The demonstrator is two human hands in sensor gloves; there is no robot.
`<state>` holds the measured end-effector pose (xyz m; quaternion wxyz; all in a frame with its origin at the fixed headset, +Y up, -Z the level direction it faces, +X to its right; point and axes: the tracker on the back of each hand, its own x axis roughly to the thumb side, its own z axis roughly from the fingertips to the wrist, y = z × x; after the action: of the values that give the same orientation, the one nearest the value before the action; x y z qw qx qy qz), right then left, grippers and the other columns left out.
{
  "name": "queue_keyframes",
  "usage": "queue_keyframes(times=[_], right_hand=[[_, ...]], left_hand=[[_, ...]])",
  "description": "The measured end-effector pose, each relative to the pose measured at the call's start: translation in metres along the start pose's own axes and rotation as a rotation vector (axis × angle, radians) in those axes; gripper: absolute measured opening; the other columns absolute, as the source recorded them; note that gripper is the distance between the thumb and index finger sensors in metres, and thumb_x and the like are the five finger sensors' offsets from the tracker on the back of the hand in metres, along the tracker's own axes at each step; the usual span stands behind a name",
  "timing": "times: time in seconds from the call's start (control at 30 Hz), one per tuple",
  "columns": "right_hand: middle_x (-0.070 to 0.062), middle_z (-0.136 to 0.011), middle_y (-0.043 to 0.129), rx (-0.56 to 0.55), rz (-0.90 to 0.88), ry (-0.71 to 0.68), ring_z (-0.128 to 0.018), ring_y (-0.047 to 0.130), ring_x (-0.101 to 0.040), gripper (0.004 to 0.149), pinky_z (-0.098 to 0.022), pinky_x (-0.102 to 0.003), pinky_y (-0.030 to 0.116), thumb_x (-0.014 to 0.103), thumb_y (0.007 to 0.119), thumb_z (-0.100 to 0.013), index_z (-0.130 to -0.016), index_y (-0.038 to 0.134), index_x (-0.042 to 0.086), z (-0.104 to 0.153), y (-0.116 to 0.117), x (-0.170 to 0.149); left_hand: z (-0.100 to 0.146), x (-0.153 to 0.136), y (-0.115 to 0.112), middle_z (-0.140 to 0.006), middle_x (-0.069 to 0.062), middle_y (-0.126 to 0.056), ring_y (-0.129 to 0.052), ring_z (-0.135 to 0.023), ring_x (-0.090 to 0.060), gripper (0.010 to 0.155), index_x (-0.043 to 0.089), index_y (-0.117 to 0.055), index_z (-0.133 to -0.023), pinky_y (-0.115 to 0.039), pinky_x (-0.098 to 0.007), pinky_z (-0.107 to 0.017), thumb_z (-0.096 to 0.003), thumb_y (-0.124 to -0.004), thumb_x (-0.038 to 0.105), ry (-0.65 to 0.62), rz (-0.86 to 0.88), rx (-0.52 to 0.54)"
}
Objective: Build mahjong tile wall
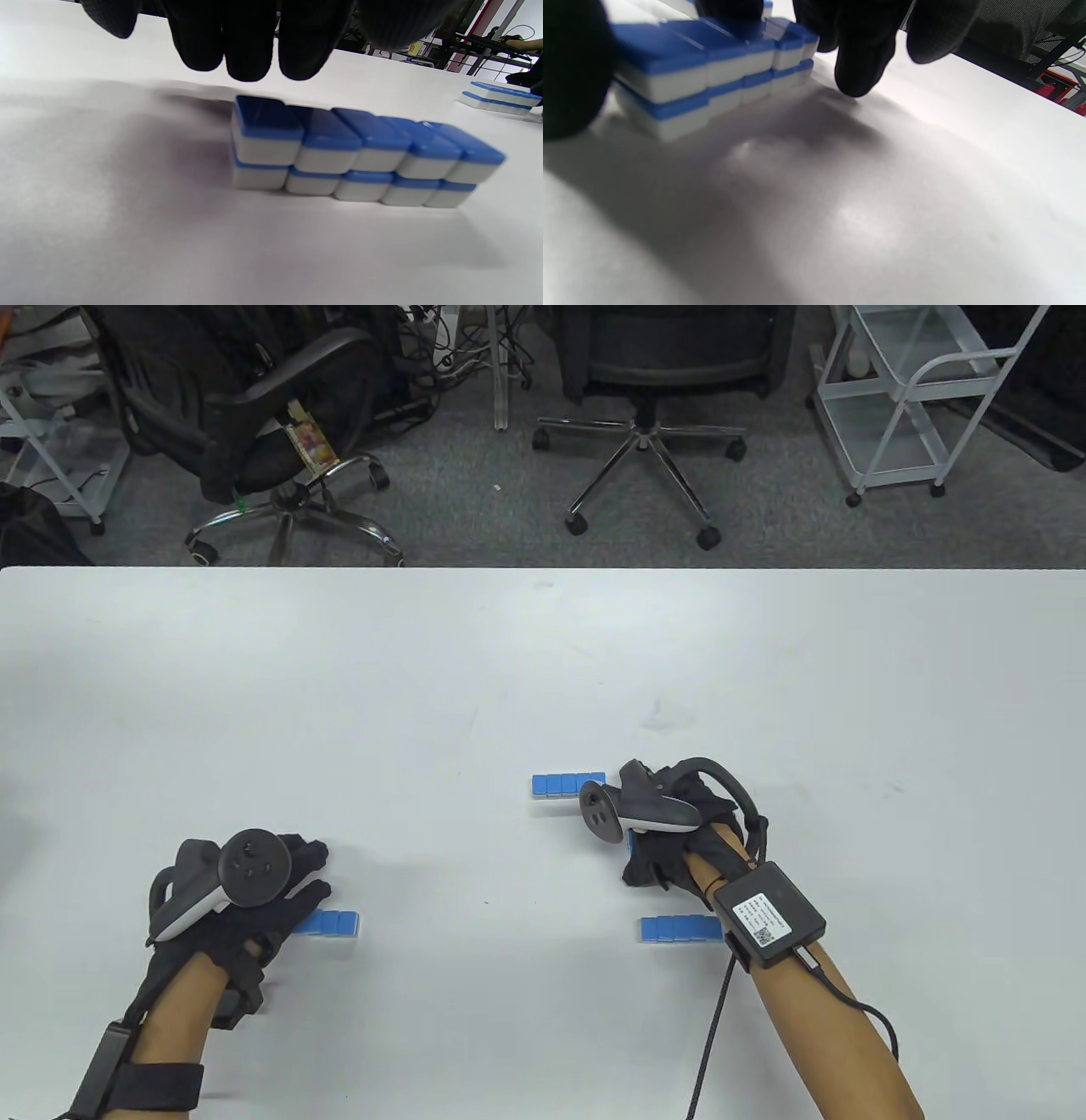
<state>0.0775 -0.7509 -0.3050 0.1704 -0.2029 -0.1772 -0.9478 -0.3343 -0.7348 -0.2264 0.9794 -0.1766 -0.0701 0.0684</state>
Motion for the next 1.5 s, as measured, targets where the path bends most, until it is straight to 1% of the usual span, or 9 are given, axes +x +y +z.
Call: queue_keyframes(times=[0.43,0.57,0.8,1.03,1.13,1.27,1.4,1.47,1.5], right_hand=[[-0.016,-0.113,0.030,0.032,0.040,0.020,-0.100,0.059,-0.047,0.088,-0.073,-0.072,0.047,0.064,0.085,-0.017,-0.093,0.053,0.034,0.004,-0.001,0.006],[-0.017,-0.113,0.027,0.052,0.011,0.006,-0.101,0.055,-0.049,0.088,-0.073,-0.073,0.045,0.065,0.084,-0.018,-0.094,0.051,0.035,0.007,-0.002,0.008],[-0.018,-0.113,0.025,-0.004,-0.001,-0.017,-0.101,0.052,-0.050,0.089,-0.073,-0.073,0.043,0.066,0.083,-0.017,-0.095,0.050,0.036,0.021,-0.019,0.013],[-0.018,-0.113,0.028,-0.106,-0.082,-0.023,-0.102,0.052,-0.049,0.088,-0.073,-0.073,0.043,0.065,0.082,-0.018,-0.095,0.051,0.035,0.053,-0.053,0.003],[-0.018,-0.113,0.032,-0.187,-0.143,-0.008,-0.101,0.055,-0.047,0.084,-0.073,-0.072,0.044,0.063,0.080,-0.021,-0.095,0.052,0.034,0.074,-0.059,-0.002],[-0.018,-0.112,0.041,-0.281,-0.188,0.054,-0.098,0.063,-0.044,0.076,-0.073,-0.070,0.048,0.061,0.075,-0.027,-0.095,0.055,0.031,0.107,-0.050,-0.009],[-0.013,-0.107,0.061,-0.389,-0.191,0.147,-0.090,0.079,-0.038,0.069,-0.071,-0.065,0.057,0.058,0.072,-0.029,-0.091,0.062,0.029,0.132,-0.034,-0.020],[-0.012,-0.105,0.064,-0.394,-0.225,0.184,-0.088,0.081,-0.037,0.069,-0.071,-0.065,0.058,0.058,0.072,-0.030,-0.092,0.062,0.029,0.143,-0.026,-0.029],[-0.013,-0.105,0.065,-0.395,-0.250,0.201,-0.088,0.081,-0.037,0.069,-0.071,-0.064,0.058,0.058,0.072,-0.030,-0.092,0.063,0.028,0.148,-0.021,-0.035]], left_hand=[[0.000,0.000,0.000,-0.117,0.000,-0.060,-0.057,-0.111,-0.034,0.063,0.035,-0.062,-0.108,-0.045,-0.063,-0.081,-0.0488,-0.062,0.058,-0.002,0.000,0.008],[0.000,-0.001,0.001,-0.119,-0.001,-0.055,-0.054,-0.112,-0.034,0.063,0.036,-0.060,-0.108,-0.043,-0.063,-0.081,-0.0487,-0.062,0.058,-0.003,-0.002,0.018],[0.000,-0.001,0.002,-0.119,-0.001,-0.052,-0.051,-0.113,-0.034,0.064,0.036,-0.059,-0.109,-0.042,-0.064,-0.081,-0.0486,-0.062,0.058,-0.007,0.001,0.026],[0.000,-0.002,0.002,-0.120,-0.002,-0.050,-0.049,-0.113,-0.034,0.065,0.036,-0.058,-0.109,-0.043,-0.065,-0.081,-0.0484,-0.062,0.059,-0.010,0.008,0.039],[0.001,-0.002,0.003,-0.118,-0.004,-0.053,-0.054,-0.111,-0.036,0.065,0.035,-0.059,-0.109,-0.051,-0.063,-0.078,-0.0484,-0.062,0.059,-0.006,0.019,0.043],[0.002,-0.004,0.005,-0.115,-0.009,-0.062,-0.070,-0.101,-0.042,0.066,0.032,-0.062,-0.108,-0.066,-0.059,-0.071,-0.0482,-0.061,0.059,0.036,0.005,0.061],[0.007,-0.012,0.017,-0.107,-0.014,-0.073,-0.087,-0.089,-0.042,0.067,0.029,-0.066,-0.108,-0.079,-0.056,-0.062,-0.0483,-0.060,0.061,0.138,0.049,0.077],[0.009,-0.017,0.021,-0.103,-0.015,-0.079,-0.092,-0.082,-0.042,0.068,0.028,-0.067,-0.107,-0.083,-0.055,-0.057,-0.0481,-0.059,0.062,0.181,0.099,0.091],[0.010,-0.019,0.021,-0.101,-0.015,-0.081,-0.093,-0.081,-0.042,0.069,0.028,-0.066,-0.108,-0.084,-0.054,-0.055,-0.0480,-0.059,0.062,0.215,0.122,0.064]])
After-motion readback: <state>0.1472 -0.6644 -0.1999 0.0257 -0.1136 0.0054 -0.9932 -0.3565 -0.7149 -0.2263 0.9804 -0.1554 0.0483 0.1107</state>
